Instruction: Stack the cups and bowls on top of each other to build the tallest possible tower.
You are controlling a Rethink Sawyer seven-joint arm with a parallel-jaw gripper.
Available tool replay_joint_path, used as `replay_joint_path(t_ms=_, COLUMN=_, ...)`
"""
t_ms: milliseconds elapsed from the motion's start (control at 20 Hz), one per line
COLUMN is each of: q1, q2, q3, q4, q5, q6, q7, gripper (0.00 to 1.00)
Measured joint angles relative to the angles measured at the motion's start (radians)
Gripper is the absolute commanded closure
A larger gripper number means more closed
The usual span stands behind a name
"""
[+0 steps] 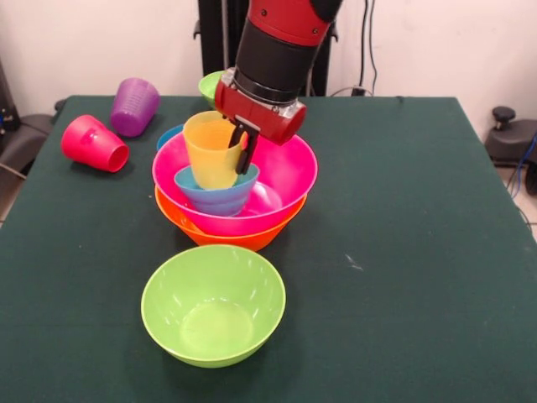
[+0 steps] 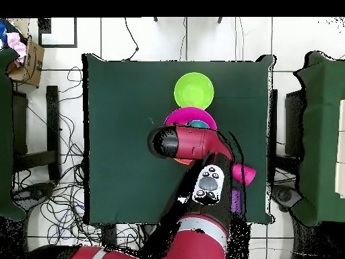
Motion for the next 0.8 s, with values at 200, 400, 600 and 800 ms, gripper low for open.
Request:
replay_joint_path(t_ms=200, q1=0.009, q2=0.003, q3=-0.005, q4=0.0, q5=0.013, q6=0.0, q7=0.0, gripper=1.0)
replay_joint_path(t_ms=400, q1=0.015, q2=0.001, q3=-0.014, q4=0.0, q5=0.027, q6=0.0, q7=0.0, gripper=1.0)
replay_joint_path(t_ms=600, q1=0.016, q2=-0.013, q3=-0.024, q4=0.0, q5=0.039, q6=0.0, q7=0.0, gripper=1.0)
replay_joint_path(t_ms=800, q1=0.016, q2=-0.023, q3=-0.03, q4=0.0, q5=0.044, q6=0.0, q7=0.0, gripper=1.0)
